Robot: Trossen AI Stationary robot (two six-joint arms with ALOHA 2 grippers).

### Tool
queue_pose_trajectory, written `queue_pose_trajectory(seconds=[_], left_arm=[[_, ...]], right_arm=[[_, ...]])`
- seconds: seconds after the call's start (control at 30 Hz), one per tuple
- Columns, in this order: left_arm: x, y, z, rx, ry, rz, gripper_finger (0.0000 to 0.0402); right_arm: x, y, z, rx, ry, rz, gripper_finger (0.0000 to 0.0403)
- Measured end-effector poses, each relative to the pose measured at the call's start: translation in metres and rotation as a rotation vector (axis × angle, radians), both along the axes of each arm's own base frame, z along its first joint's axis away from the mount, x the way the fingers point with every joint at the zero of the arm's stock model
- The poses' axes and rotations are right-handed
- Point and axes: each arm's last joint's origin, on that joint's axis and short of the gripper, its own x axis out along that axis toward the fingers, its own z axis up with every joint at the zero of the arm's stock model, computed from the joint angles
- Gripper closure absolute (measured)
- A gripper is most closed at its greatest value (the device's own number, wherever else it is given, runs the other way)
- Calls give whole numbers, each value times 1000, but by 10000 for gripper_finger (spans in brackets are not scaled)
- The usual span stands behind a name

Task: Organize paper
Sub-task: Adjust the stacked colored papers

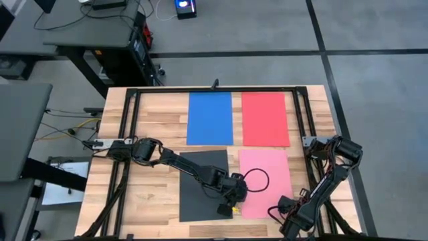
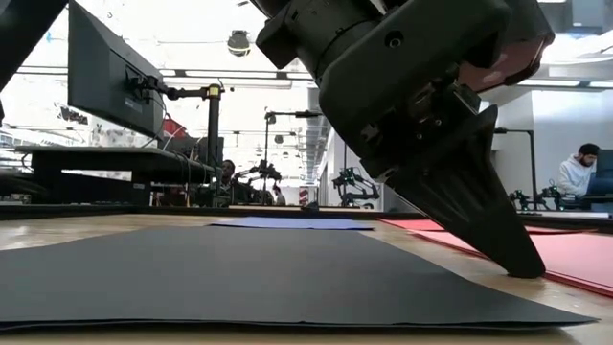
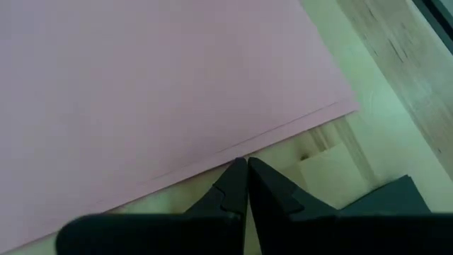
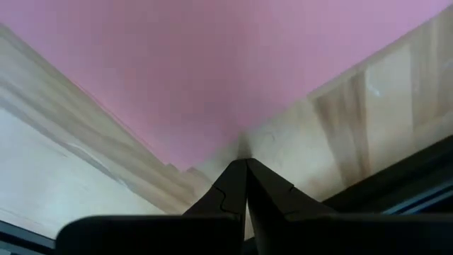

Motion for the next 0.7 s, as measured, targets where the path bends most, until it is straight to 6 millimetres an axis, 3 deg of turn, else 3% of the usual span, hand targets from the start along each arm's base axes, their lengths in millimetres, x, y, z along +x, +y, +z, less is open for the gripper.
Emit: queue_pose_trajectory(seconds=[0.7], left_arm=[[0, 1, -1, 2, -3, 3, 402]], right_arm=[[9, -2, 0, 12, -57, 4, 403]])
